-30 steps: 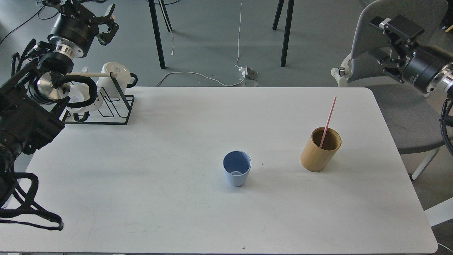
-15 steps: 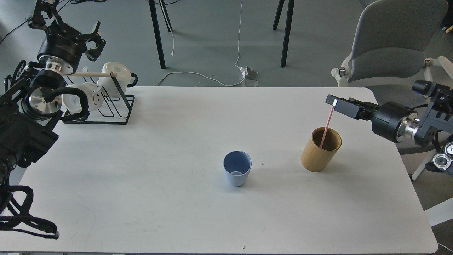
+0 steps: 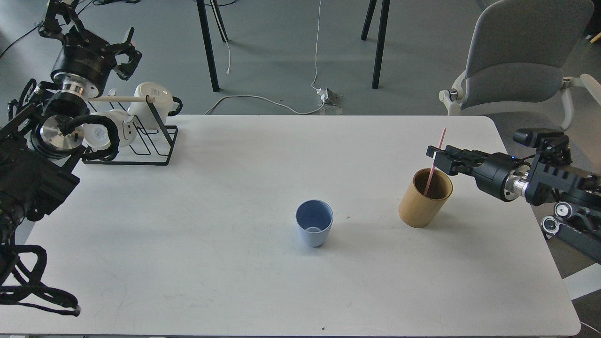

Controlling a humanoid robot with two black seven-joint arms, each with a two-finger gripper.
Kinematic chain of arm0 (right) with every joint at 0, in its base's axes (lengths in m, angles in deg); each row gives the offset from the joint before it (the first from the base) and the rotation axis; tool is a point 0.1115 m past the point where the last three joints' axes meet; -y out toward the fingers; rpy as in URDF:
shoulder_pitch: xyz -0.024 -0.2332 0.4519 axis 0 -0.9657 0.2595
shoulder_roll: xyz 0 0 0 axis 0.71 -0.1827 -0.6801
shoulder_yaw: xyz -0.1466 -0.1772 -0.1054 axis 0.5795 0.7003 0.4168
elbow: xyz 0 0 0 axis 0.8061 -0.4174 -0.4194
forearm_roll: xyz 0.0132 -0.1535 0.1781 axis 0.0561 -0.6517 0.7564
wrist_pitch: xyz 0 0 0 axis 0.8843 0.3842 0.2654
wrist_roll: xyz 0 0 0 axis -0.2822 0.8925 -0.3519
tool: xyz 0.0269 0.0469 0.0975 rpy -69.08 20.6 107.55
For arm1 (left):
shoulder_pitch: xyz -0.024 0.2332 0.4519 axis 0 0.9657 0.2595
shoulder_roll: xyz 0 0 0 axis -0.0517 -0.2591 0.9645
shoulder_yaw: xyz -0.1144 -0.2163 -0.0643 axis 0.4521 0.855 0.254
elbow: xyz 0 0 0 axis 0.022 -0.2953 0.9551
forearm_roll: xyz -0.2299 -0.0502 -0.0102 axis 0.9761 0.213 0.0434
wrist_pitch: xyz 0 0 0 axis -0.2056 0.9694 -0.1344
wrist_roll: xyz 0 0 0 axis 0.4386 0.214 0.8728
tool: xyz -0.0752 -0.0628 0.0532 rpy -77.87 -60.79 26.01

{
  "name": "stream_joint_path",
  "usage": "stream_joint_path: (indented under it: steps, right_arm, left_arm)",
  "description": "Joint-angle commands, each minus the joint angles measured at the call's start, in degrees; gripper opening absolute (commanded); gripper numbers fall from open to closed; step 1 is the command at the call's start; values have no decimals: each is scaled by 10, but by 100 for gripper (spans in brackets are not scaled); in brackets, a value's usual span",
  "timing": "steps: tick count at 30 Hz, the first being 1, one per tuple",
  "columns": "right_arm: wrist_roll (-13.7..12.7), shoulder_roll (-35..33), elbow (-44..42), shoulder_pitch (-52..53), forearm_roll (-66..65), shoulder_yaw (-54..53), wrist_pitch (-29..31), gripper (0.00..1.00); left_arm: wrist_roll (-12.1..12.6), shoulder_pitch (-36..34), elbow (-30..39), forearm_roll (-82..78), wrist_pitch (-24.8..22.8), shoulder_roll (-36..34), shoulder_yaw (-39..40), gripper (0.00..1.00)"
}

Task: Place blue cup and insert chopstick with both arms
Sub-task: 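Reach the right gripper to the red stick in the tan cup and grasp, then pull the red stick up out of the tan cup with the right gripper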

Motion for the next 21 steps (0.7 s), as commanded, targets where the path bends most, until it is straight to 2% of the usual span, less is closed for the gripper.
stream_joint_path:
  steps: [1,5,8,14,21]
  right_arm:
    - [2,9,-9,4,0,1,1,28]
    - [2,9,-10,6,0,1,0,9]
    - [2,4,-10,7,0,1,0,1]
    - [10,-5,7,11,3,-2,-2,0]
    - [4,-98,100,62,4,-3,6,1]
  left_arm:
    - [0,0,-1,0,0,-2,0,99]
    - [-3,0,-1,-1,0,-1,0,99]
    - [-3,0,-1,-1,0,-2,-1,99]
    - [-3,-1,-1,-1,0,-2,0,99]
    - [-3,-3,0,-1,0,-13,0,99]
